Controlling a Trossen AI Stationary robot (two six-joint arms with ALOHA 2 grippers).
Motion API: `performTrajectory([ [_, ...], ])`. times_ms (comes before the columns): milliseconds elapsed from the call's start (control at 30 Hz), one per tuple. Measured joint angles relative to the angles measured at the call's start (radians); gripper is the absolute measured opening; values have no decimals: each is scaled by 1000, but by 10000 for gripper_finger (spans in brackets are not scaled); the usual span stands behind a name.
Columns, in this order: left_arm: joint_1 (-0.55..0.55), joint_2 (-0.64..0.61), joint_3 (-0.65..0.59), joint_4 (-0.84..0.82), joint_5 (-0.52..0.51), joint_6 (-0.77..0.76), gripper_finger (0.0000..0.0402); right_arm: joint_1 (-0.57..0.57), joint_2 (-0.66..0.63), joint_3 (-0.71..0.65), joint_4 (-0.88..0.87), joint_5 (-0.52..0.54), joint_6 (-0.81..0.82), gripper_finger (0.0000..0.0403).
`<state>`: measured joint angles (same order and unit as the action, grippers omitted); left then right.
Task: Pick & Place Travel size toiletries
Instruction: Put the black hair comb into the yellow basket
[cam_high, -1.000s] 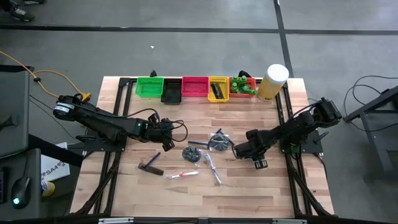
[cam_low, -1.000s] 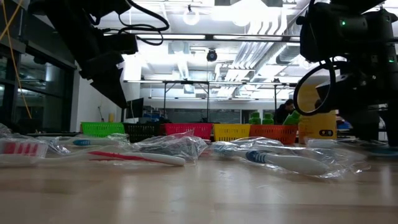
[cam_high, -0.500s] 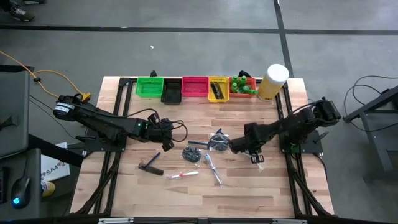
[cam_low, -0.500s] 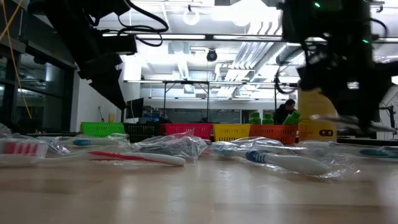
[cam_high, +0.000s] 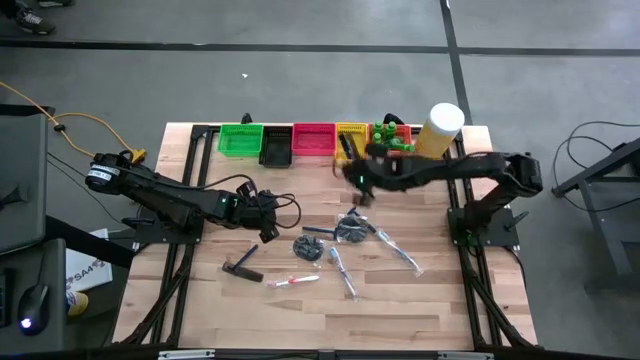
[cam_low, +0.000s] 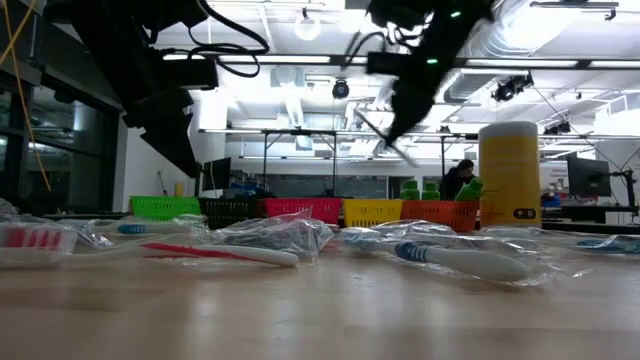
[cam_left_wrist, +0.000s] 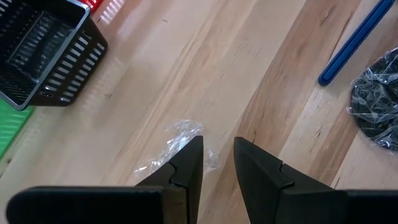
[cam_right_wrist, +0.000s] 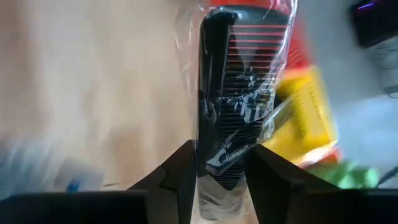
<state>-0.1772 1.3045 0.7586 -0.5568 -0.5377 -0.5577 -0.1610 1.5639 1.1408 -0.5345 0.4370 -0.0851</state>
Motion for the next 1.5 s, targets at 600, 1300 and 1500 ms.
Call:
performTrajectory([
  [600, 0, 0, 0, -13, 1, -26, 90, -326, 167, 0, 530, -48, 248, 127],
  [1300, -1, 0, -1, -79, 2, -50, 90, -326, 221, -1, 359, -148, 391, 218],
  [1500, -58, 0, -1, -114, -2, -102, 90, -307, 80, -1, 236, -177, 368, 248],
])
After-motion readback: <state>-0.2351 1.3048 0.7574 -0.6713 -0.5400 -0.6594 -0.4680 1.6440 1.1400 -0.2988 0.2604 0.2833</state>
